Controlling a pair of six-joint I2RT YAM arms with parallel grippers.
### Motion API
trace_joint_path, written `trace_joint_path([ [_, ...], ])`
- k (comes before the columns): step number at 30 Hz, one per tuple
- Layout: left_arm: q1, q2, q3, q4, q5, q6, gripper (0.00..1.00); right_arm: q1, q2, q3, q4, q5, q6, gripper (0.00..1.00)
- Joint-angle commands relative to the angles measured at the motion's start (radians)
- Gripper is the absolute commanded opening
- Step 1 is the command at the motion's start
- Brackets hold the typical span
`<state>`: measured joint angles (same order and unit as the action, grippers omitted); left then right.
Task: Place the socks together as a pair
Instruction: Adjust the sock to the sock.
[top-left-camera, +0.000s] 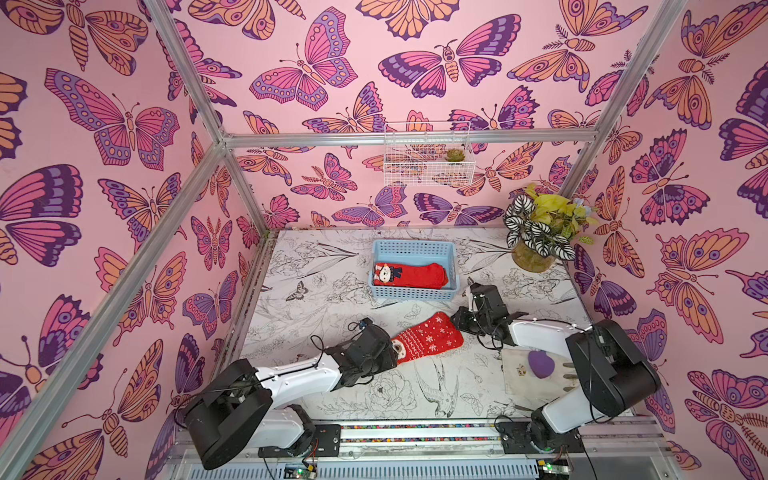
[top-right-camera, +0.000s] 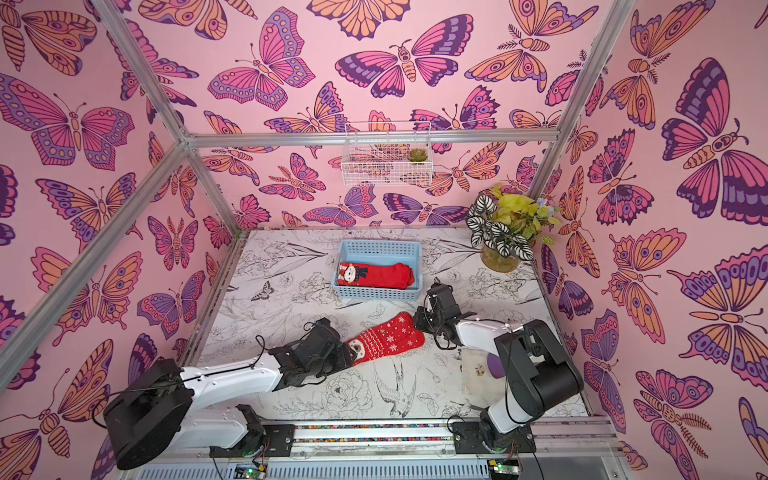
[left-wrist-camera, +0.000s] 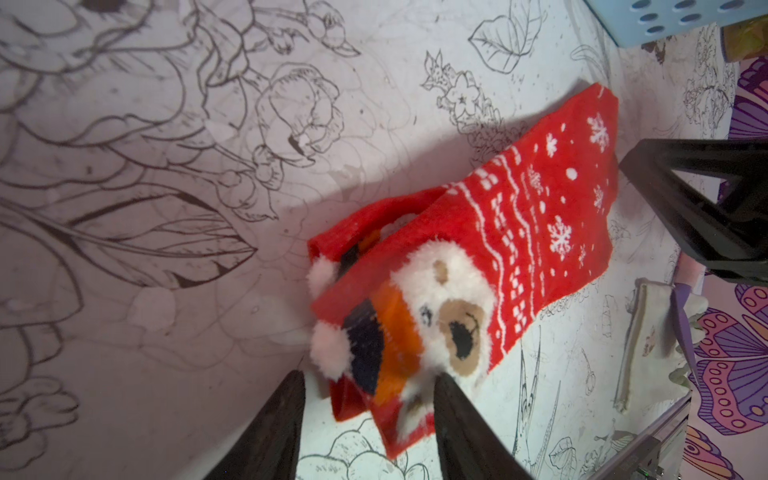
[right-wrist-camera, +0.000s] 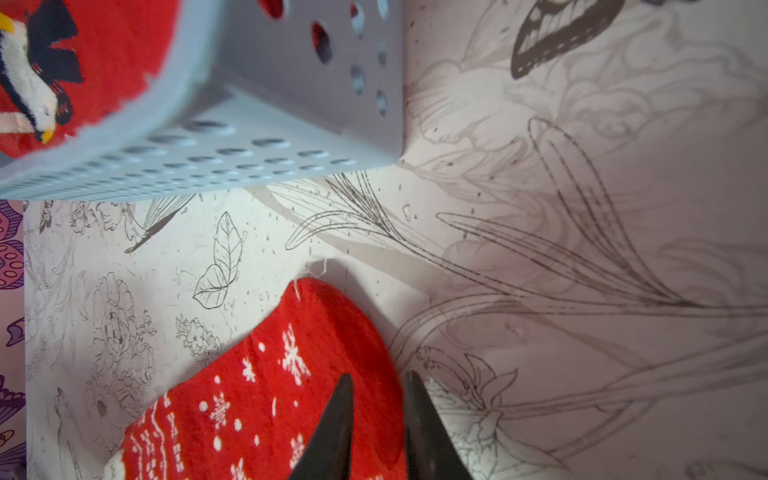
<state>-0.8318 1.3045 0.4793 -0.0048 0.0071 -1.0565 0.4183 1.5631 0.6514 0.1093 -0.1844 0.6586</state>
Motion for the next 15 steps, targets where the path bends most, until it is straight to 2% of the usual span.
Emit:
trace_joint_path([
  [1, -0.001, 0.006, -0.004, 0.046, -0.019, -0.016, 0.53, -0.002, 0.031, -0.011, -0.011, -0.001, 0.020, 0.24],
  [8, 0.000, -0.006, -0.017, 0.107, -0.016, -0.022, 0.53, -0.001, 0.030, -0.018, 0.002, -0.016, 0.024, 0.21],
  [15, 0.000, 0.006, -0.021, 0.108, -0.026, -0.035, 0.48, 0.008, 0.017, -0.028, 0.013, -0.010, 0.013, 0.15],
])
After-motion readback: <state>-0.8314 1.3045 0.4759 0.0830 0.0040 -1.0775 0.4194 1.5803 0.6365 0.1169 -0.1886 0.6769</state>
